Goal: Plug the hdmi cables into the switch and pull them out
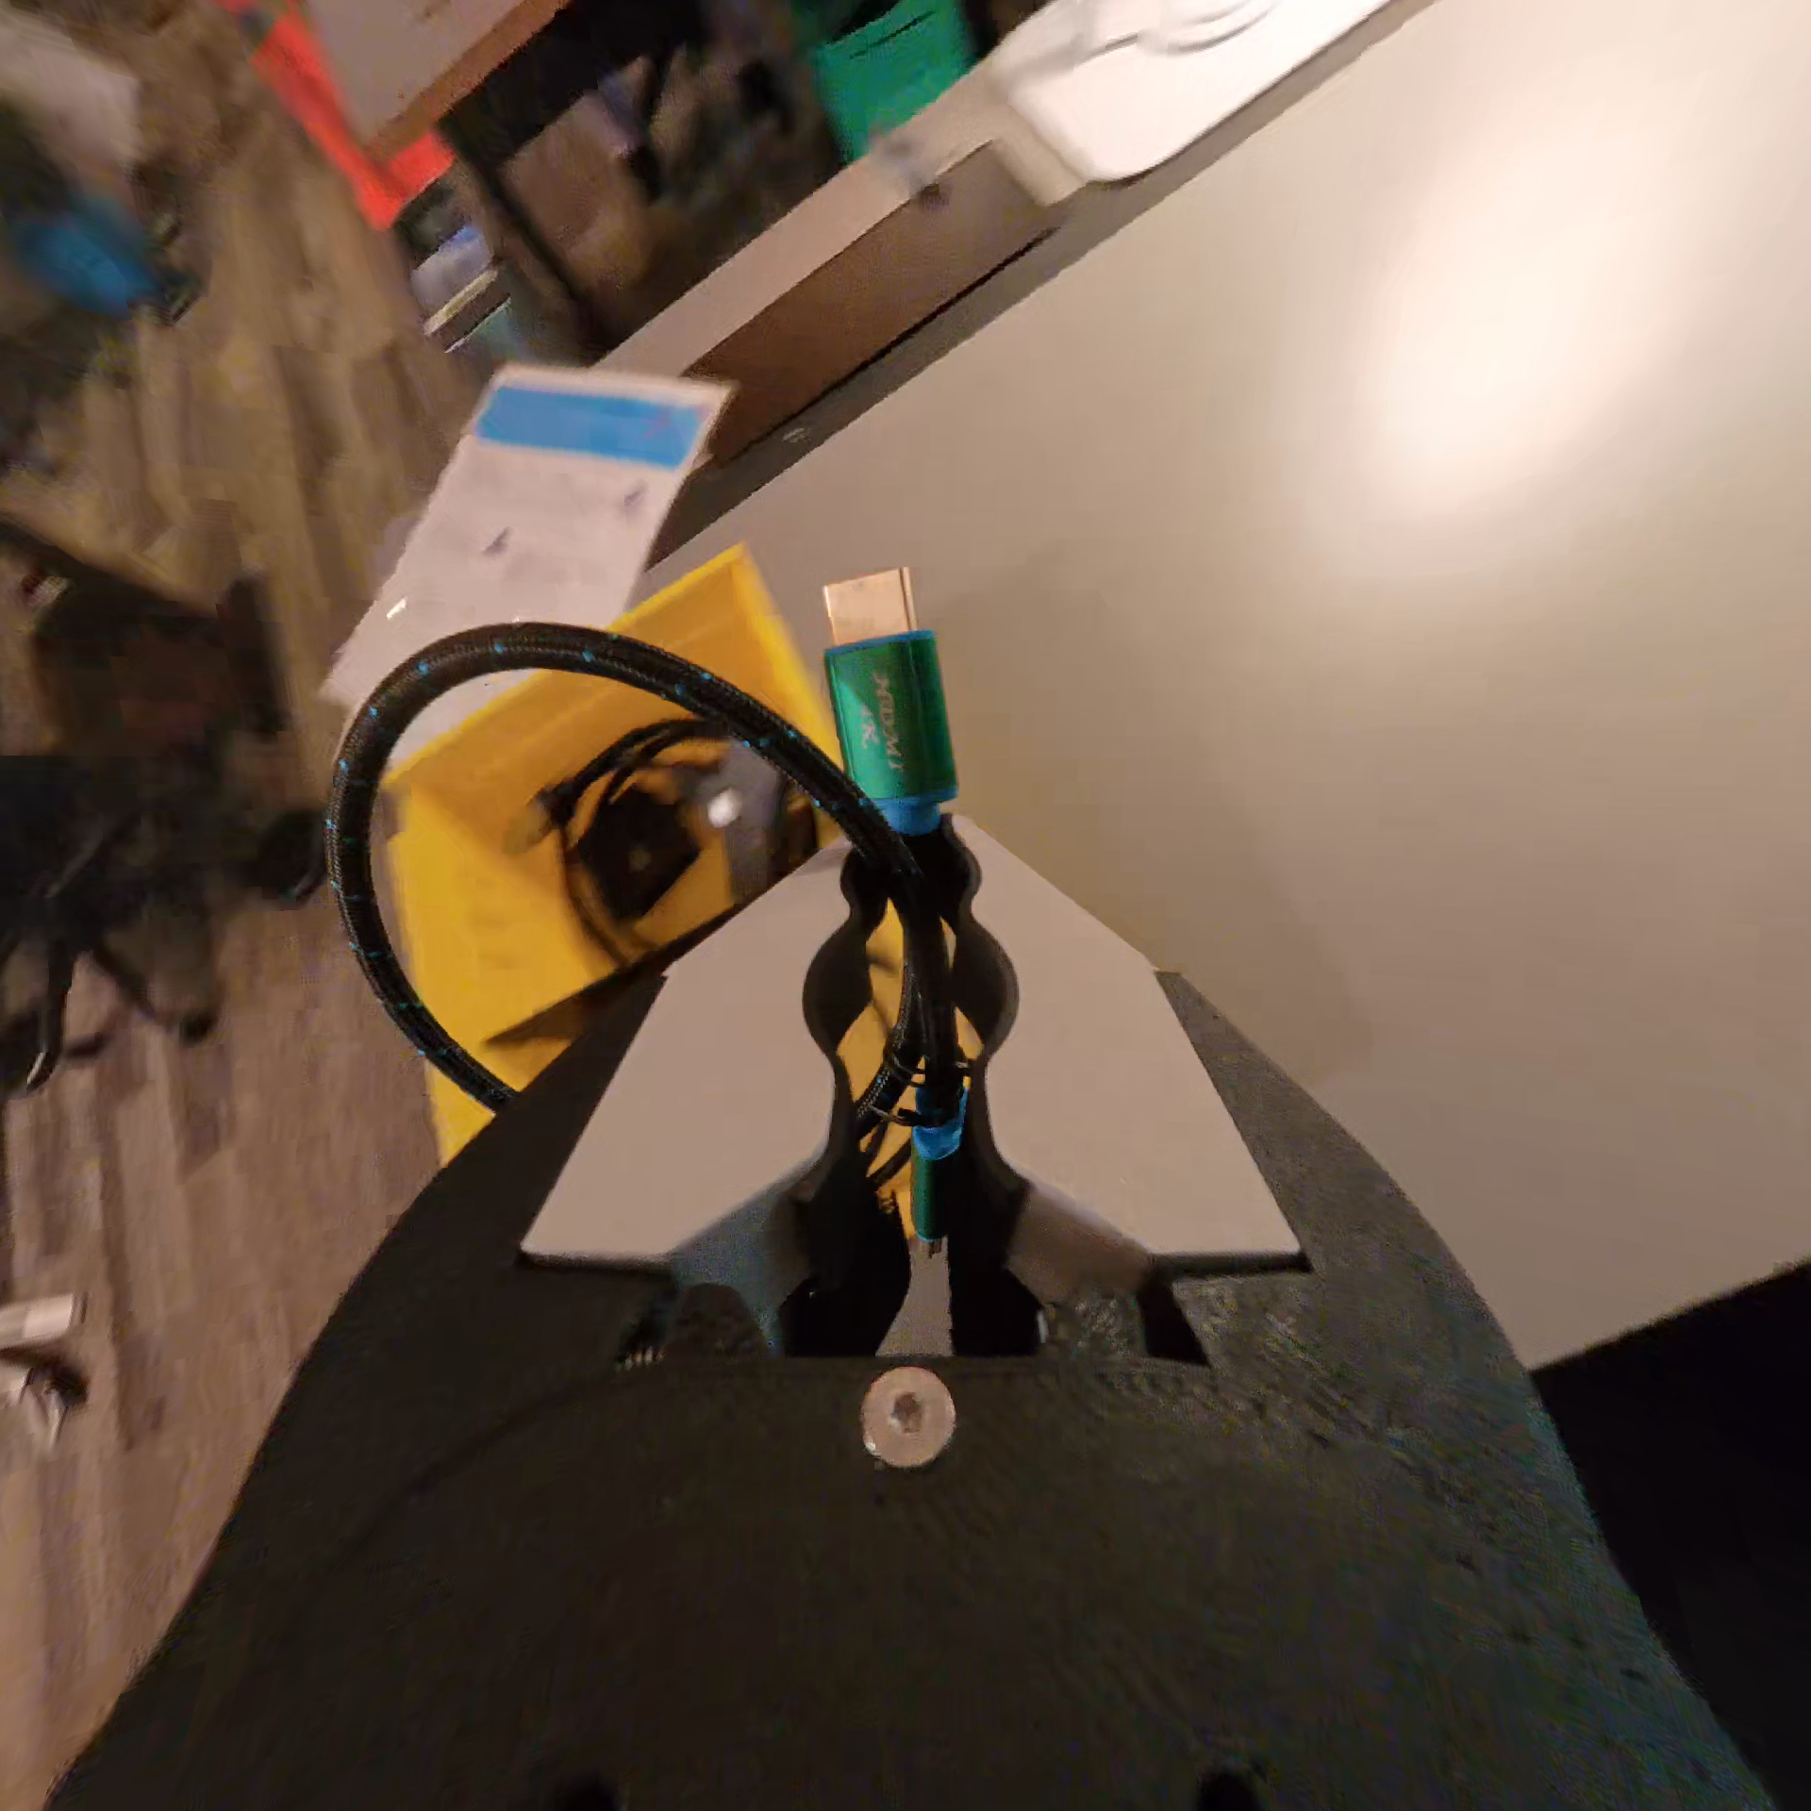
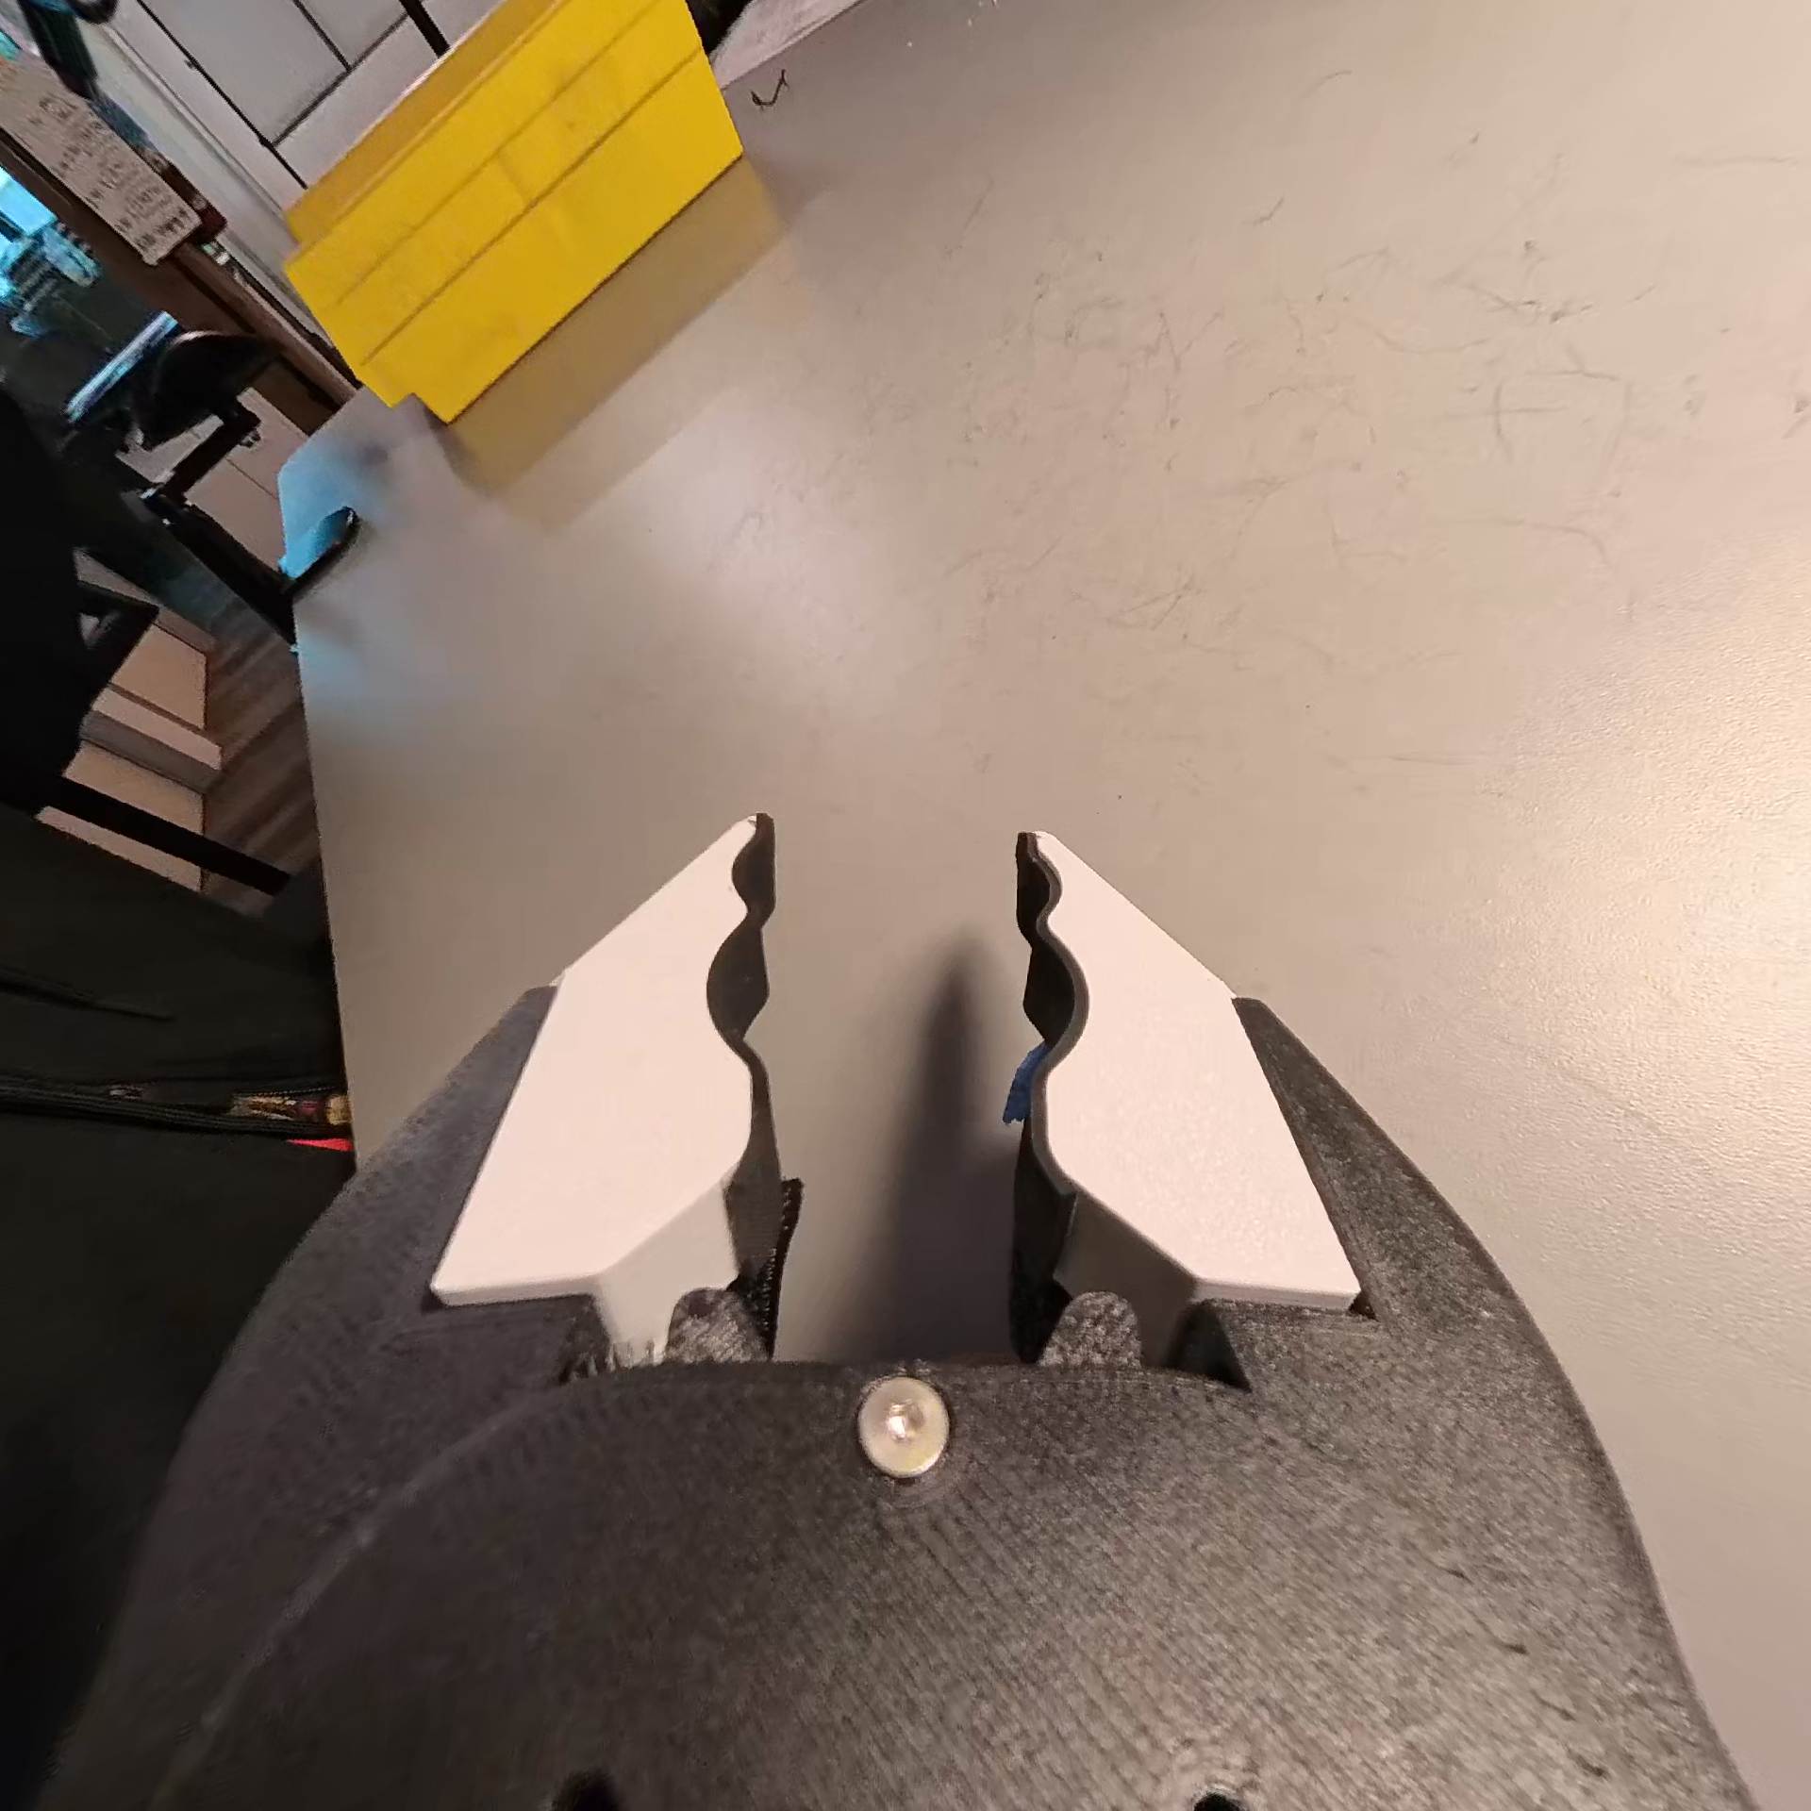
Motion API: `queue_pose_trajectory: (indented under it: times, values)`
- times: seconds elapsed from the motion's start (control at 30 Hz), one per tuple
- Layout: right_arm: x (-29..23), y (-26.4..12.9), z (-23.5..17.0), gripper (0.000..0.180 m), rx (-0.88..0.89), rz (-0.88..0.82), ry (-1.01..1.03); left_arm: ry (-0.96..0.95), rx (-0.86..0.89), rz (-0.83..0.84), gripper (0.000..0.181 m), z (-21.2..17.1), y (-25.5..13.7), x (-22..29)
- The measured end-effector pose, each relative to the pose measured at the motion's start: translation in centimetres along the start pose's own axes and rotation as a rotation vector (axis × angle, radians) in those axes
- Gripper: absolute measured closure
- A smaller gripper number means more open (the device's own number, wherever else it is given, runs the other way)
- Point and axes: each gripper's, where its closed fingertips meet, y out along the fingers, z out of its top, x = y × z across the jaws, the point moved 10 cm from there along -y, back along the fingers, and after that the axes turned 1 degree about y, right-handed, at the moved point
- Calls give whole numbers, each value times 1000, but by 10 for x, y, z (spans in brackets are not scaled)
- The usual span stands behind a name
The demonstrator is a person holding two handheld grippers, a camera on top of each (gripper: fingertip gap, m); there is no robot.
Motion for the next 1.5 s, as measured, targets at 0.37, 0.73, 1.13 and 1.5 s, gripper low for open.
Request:
queue_pose_trajectory:
  times: [0.37,0.73,1.13,1.5]
  values:
    - [0,-3,-1,128,22,19,12,226,-125,-707,172,15,144,191]
    - [1,-4,-1,129,22,49,34,68,-29,-757,113,26,136,172]
    - [4,-5,-1,129,31,52,62,-580,-129,-165,110,-26,154,-98]
    - [9,-9,0,129,63,43,104,-826,-258,-181,112,-66,225,-150]
